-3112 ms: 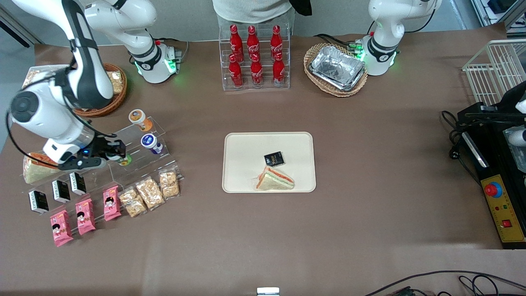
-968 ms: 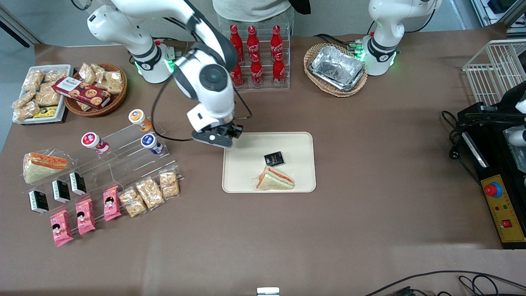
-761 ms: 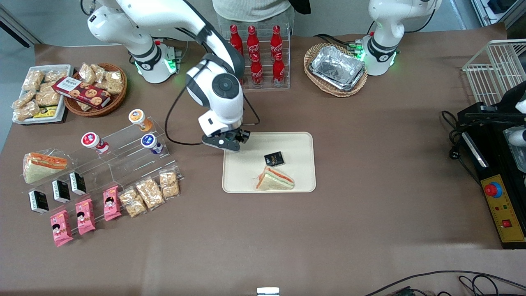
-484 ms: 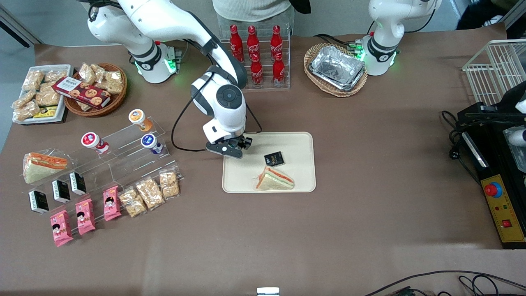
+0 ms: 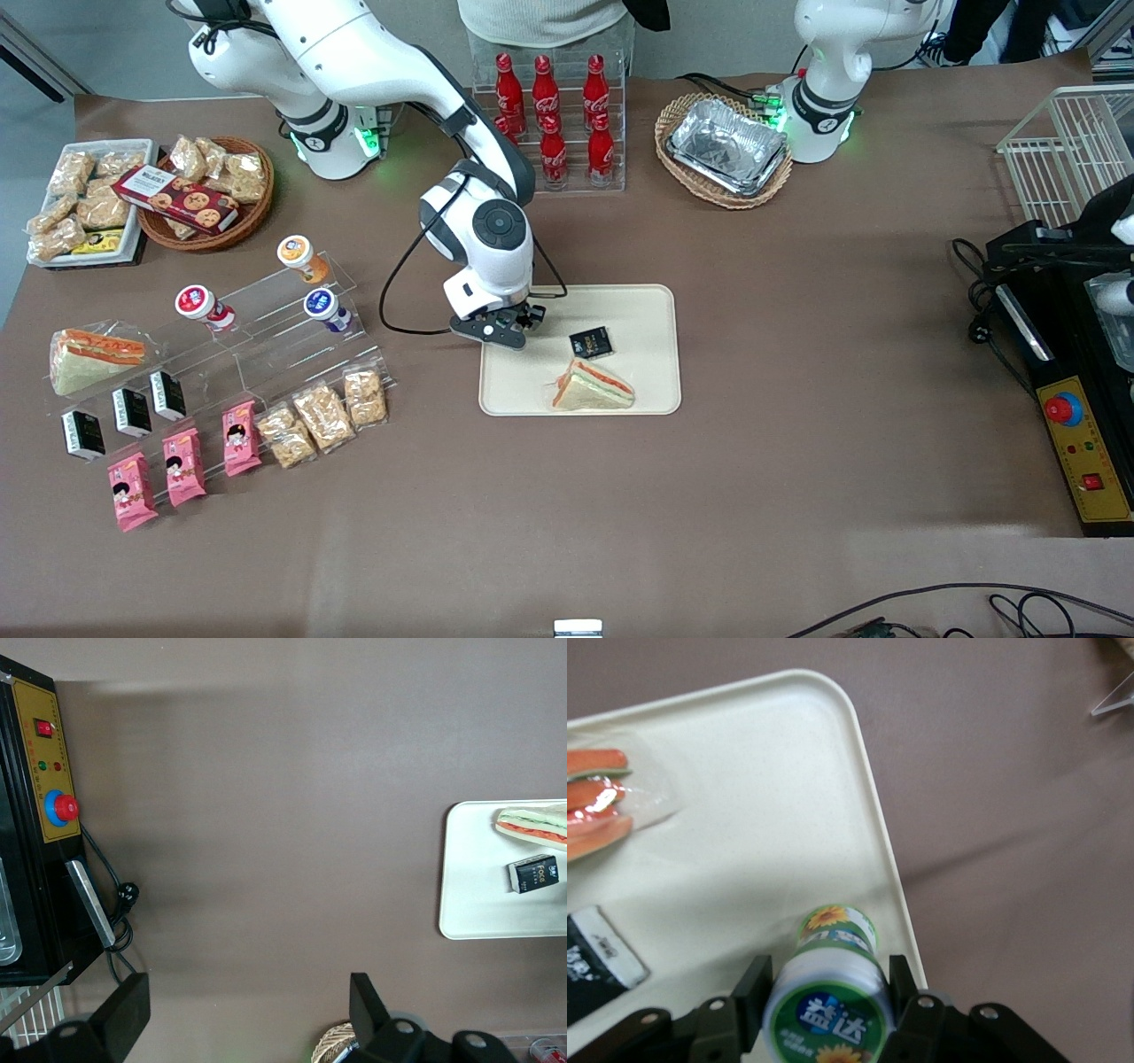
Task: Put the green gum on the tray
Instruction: 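Lower the gum bottle onto the tray beside the black packet and open the gripper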
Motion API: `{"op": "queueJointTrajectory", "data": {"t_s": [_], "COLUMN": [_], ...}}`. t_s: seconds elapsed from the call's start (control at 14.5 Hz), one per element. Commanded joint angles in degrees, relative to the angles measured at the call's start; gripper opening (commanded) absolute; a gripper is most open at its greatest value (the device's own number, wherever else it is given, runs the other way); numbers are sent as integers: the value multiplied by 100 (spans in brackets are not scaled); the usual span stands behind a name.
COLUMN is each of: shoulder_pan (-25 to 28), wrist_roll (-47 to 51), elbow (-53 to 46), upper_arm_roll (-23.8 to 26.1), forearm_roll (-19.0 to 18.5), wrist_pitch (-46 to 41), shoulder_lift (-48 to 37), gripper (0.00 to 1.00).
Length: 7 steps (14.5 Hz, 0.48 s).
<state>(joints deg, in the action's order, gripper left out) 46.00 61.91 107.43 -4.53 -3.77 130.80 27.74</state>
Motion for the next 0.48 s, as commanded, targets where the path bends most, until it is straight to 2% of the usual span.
{"op": "queueJointTrajectory", "data": {"t_s": [0.0,0.28,0.35,0.41], "shoulder_pan": [155,146,146,155], "wrist_roll": [155,155,146,146], "elbow": [32,76,76,76], "upper_arm_roll": [-22,-4,-4,-4], "forearm_roll": [-115,-53,-53,-53], "wrist_pitch": [121,130,121,130], "shoulder_lift": [82,73,73,82], "gripper": [43,45,50,65]}}
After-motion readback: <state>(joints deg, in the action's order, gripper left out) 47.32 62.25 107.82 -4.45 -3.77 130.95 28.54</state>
